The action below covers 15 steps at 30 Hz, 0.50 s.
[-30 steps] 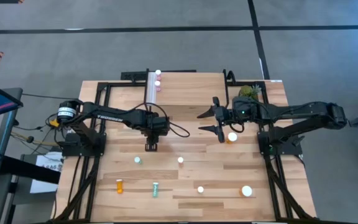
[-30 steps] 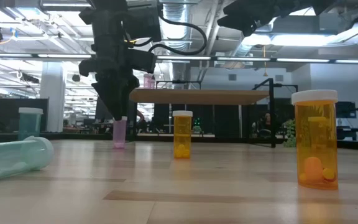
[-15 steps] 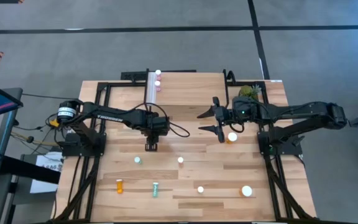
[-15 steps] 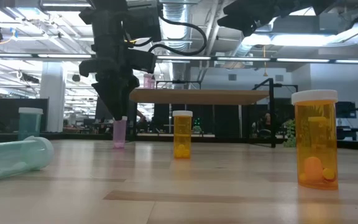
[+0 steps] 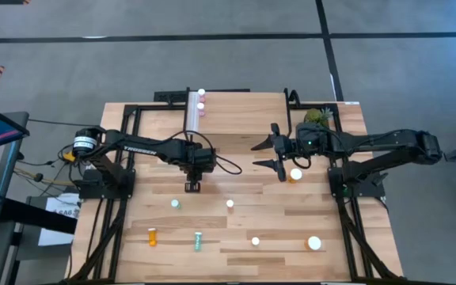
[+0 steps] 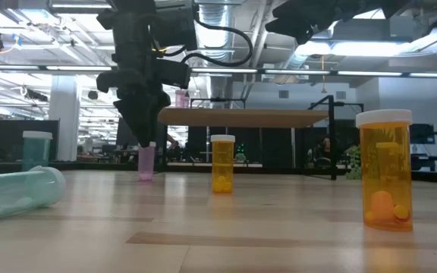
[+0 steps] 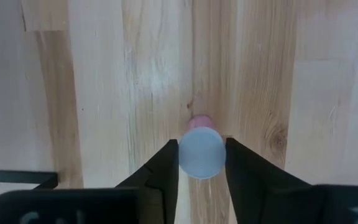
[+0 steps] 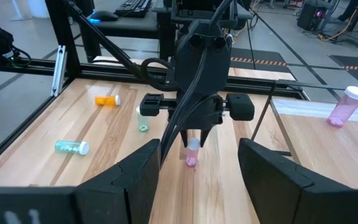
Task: Pick and place medicine bottles onto shelf by color
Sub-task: Put the pink pill bottle on the shelf aligned with the other pink pill bottles
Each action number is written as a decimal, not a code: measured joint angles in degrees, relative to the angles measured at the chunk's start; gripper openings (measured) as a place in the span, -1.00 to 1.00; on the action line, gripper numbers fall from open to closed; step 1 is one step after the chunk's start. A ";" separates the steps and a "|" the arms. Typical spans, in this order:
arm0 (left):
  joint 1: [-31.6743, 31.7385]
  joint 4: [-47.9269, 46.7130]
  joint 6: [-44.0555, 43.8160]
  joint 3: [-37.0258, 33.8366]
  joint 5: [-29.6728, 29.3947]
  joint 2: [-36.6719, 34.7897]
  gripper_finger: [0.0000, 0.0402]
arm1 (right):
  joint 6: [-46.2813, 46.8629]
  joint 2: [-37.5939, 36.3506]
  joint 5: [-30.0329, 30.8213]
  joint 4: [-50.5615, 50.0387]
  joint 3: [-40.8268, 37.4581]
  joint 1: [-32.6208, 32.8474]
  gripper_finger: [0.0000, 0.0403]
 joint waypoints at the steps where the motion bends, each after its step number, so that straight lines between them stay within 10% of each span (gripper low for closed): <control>1: 0.00 0.00 0.01 0.00 0.00 0.00 -0.53 | 0.00 -0.01 0.00 -0.02 0.00 0.00 0.19; 15: 0.39 -7.61 1.92 7.33 -0.07 0.02 -0.52 | 0.02 -0.01 -0.02 -0.02 0.00 0.00 0.19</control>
